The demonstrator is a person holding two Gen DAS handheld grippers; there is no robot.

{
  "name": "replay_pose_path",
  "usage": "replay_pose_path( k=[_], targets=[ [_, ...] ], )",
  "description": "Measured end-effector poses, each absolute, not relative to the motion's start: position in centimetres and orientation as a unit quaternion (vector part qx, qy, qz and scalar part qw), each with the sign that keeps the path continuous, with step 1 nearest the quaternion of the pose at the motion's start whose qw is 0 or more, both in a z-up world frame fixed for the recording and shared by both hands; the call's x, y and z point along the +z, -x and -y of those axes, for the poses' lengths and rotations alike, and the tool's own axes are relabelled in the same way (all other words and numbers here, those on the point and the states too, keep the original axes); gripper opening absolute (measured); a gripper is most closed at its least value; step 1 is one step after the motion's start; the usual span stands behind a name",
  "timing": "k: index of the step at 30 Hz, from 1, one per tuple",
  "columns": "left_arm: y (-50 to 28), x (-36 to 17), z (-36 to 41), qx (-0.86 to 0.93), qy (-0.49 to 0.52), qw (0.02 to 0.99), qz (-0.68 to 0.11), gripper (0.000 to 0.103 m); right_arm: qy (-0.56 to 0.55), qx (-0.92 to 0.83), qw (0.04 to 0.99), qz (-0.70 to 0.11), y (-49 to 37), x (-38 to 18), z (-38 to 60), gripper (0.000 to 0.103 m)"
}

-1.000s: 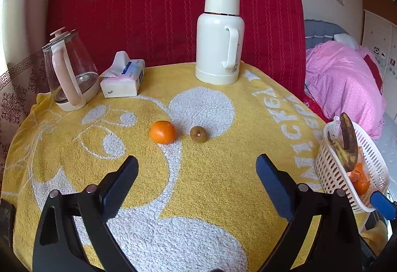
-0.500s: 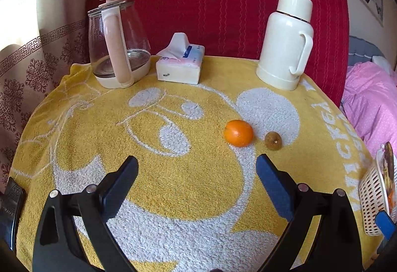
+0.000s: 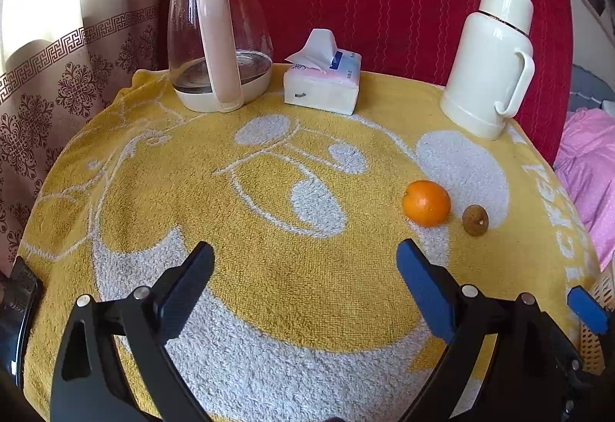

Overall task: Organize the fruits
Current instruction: 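Withdraw both tools from the basket and move the right tool to the kiwi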

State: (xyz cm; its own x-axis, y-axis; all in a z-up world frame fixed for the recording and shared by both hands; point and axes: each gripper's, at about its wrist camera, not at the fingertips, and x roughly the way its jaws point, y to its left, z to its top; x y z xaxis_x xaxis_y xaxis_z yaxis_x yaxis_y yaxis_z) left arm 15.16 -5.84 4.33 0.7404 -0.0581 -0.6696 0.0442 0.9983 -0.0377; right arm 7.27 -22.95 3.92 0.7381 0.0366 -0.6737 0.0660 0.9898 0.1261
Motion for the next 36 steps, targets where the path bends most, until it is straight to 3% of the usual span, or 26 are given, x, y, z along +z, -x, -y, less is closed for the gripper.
replay_pose_path(
  k=[6, 17, 21, 26, 32, 36],
  targets=[
    [-15.6, 3.7, 5.7, -0.023, 0.013, 0.93, -0.368, 0.095, -0.048, -0.003, 0.926, -0.376, -11.3, 3.3, 21.8, 0.065],
    [-16.6, 2.9, 4.2, -0.017, 0.043, 0.92, -0.388, 0.095, -0.035, -0.018, 0.913, -0.406, -16.8, 1.7, 21.3, 0.052],
    [-16.9, 2.7, 3.5, -0.01, 0.061, 0.916, -0.395, 0.095, -0.038, -0.018, 0.908, -0.418, -18.1, 0.9, 21.5, 0.041],
    [-16.7, 2.9, 3.5, -0.019, 0.064, 0.916, -0.395, 0.095, -0.04, -0.021, 0.908, -0.417, -18.9, 0.8, 21.5, 0.04],
    [-16.8, 2.9, 3.6, -0.026, 0.065, 0.916, -0.396, 0.095, -0.044, -0.022, 0.909, -0.414, -18.5, 1.0, 21.6, 0.027],
    [-16.7, 2.9, 3.7, -0.039, 0.069, 0.917, -0.39, 0.095, -0.054, -0.021, 0.911, -0.408, -17.0, 1.5, 21.9, 0.027]
  ],
)
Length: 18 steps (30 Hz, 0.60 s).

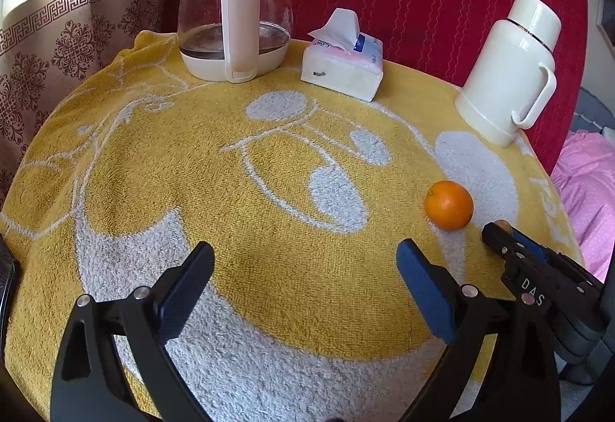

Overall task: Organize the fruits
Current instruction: 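Withdraw both tools from the basket and move the right tool to the kiwi, then grasp the brown kiwi with the right tool while the left tool grasps a small orange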

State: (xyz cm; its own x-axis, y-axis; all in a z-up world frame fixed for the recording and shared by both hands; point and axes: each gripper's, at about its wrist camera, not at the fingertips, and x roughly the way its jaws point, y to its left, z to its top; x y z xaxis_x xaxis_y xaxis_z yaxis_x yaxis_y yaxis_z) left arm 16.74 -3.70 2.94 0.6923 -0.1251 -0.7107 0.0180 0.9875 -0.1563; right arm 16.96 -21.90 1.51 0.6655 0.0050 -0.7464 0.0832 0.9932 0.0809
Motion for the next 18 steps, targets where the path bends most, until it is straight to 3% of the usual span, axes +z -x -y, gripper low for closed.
replay_pose_path(
  k=[9, 18],
  targets=[
    [-16.4, 2.8, 3.4, -0.104, 0.127, 0.914, -0.372, 0.095, -0.058, -0.03, 0.93, -0.362, -10.4, 3.0, 22.3, 0.027],
    [-16.3, 2.8, 5.7, -0.096, 0.067, 0.925, -0.361, 0.095, -0.109, -0.025, 0.933, -0.343, -7.3, 3.0, 24.0, 0.027]
  ],
)
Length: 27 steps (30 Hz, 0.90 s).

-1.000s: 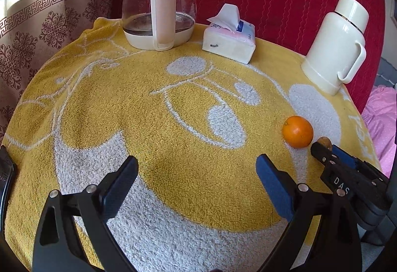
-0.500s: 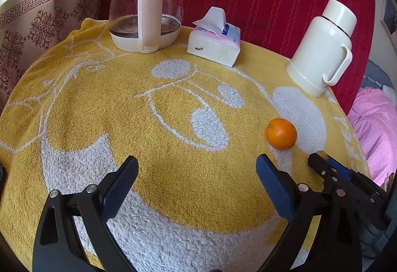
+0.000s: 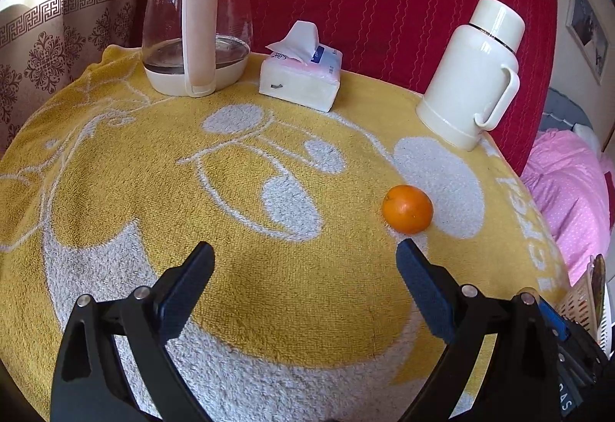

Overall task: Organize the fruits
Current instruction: 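Grasp the brown kiwi with the right tool while the left tool grasps a small orange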

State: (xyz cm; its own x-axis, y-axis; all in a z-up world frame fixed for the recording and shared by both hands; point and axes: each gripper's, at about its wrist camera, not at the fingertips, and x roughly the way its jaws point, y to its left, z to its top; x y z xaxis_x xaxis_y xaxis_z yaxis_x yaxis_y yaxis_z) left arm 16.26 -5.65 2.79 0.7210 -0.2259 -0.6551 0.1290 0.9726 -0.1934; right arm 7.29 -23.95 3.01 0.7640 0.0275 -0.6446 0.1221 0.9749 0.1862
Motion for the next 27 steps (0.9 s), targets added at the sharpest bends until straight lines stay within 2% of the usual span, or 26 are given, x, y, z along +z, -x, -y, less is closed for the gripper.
replay_pose_path(
  k=[9, 16, 18, 22, 24, 27],
  targets=[
    [-18.2, 3.3, 10.6, -0.119, -0.06, 0.922, -0.364, 0.095, -0.137, -0.02, 0.932, -0.336, -6.8, 2.8, 24.9, 0.027],
    [-20.3, 3.7, 13.5, -0.159, -0.067, 0.91, -0.378, 0.093, -0.142, -0.011, 0.932, -0.335, -6.8, 2.7, 24.9, 0.027],
    [-20.9, 3.4, 14.2, -0.17, -0.072, 0.904, -0.385, 0.079, -0.143, -0.011, 0.931, -0.335, -6.8, 2.7, 25.0, 0.027],
    [-21.8, 2.5, 14.8, -0.185, -0.065, 0.895, -0.4, 0.069, -0.144, -0.012, 0.931, -0.336, -6.8, 2.6, 25.0, 0.027],
    [-22.1, 1.9, 14.7, -0.192, -0.053, 0.891, -0.408, 0.058, -0.142, -0.013, 0.93, -0.338, -6.9, 2.5, 25.0, 0.027],
    [-22.3, 1.5, 14.4, -0.191, -0.041, 0.893, -0.404, 0.049, -0.14, -0.017, 0.93, -0.341, -7.1, 2.4, 25.0, 0.027]
  ],
)
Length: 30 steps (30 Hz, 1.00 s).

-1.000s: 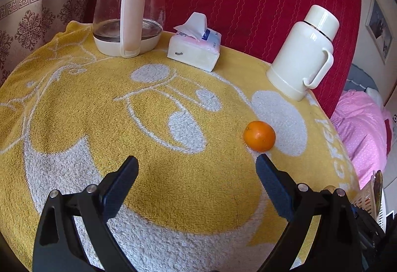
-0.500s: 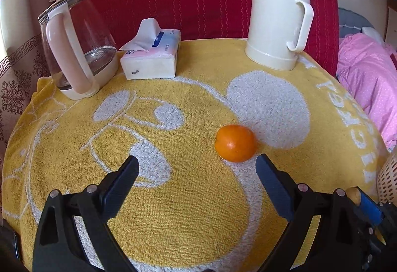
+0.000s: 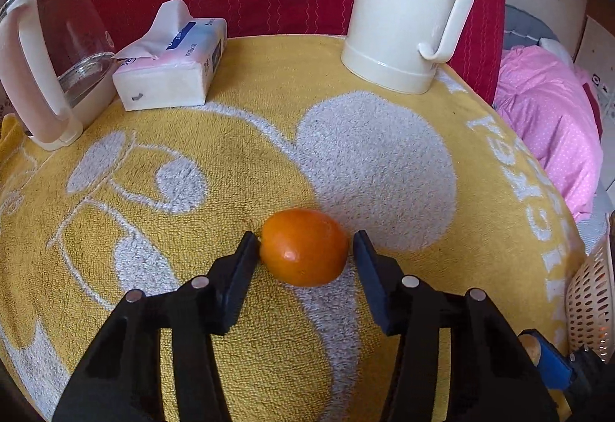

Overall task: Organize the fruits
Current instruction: 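Grasp the brown kiwi with the right tool while the left tool grasps a small orange, then carry the kiwi into the basket and open the right tool while the left tool carries the orange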

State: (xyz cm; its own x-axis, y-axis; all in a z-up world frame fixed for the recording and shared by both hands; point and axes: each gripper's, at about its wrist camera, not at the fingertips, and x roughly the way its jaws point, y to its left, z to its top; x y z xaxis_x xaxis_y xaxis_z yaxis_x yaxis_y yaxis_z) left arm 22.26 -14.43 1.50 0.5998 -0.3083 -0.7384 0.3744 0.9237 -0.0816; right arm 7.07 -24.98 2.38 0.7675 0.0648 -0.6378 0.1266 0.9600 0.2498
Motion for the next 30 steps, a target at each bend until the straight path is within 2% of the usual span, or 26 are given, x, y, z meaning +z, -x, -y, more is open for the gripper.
replay_pose_path(
  k=[3, 13, 30],
  targets=[
    [-22.4, 1.7, 13.5, -0.197, -0.015, 0.893, -0.403, 0.043, -0.138, -0.022, 0.928, -0.346, -7.3, 2.2, 24.9, 0.027],
    [-21.6, 2.7, 11.6, -0.197, 0.037, 0.892, -0.406, 0.043, -0.143, -0.047, 0.927, -0.345, -6.0, 2.9, 24.8, 0.027],
    [-14.5, 9.1, 14.7, -0.256, 0.011, 0.912, -0.321, 0.043, -0.146, -0.093, 0.94, -0.293, 1.3, 9.1, 25.5, 0.027]
  ],
)
